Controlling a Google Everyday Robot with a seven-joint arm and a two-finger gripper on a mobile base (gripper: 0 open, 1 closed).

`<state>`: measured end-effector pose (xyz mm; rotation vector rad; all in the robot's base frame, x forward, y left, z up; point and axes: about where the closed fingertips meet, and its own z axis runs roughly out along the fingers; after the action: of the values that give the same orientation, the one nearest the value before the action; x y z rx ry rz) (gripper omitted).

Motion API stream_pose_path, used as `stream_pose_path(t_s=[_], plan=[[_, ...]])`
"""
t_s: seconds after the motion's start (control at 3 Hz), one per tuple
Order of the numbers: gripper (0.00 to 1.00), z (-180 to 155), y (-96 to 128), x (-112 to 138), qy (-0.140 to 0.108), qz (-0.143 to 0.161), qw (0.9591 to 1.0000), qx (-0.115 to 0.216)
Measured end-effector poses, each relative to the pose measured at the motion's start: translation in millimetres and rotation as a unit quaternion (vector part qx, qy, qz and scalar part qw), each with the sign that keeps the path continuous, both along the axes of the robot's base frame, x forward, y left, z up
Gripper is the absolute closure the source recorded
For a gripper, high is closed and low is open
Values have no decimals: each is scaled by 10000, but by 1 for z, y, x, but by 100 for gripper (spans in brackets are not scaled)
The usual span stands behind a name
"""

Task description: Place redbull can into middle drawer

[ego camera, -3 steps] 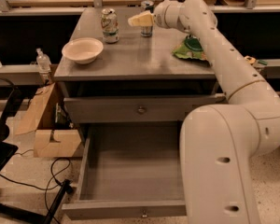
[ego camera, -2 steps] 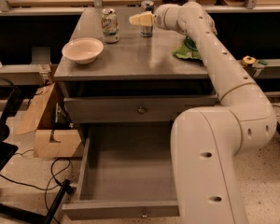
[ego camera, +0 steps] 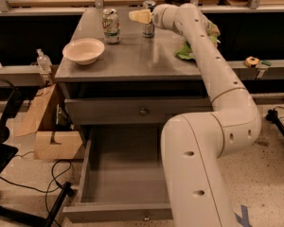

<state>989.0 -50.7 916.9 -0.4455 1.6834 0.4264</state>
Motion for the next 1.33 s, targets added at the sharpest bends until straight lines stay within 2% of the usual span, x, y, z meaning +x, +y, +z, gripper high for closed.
stream_pose_path(t_s=[0.33, 1.0, 1.33], plan=[[49, 2, 5, 1, -21, 25, 10000, 26], [95, -2, 10, 2, 1, 52, 10000, 25], [100, 8, 9, -9, 8, 252, 9995, 203]])
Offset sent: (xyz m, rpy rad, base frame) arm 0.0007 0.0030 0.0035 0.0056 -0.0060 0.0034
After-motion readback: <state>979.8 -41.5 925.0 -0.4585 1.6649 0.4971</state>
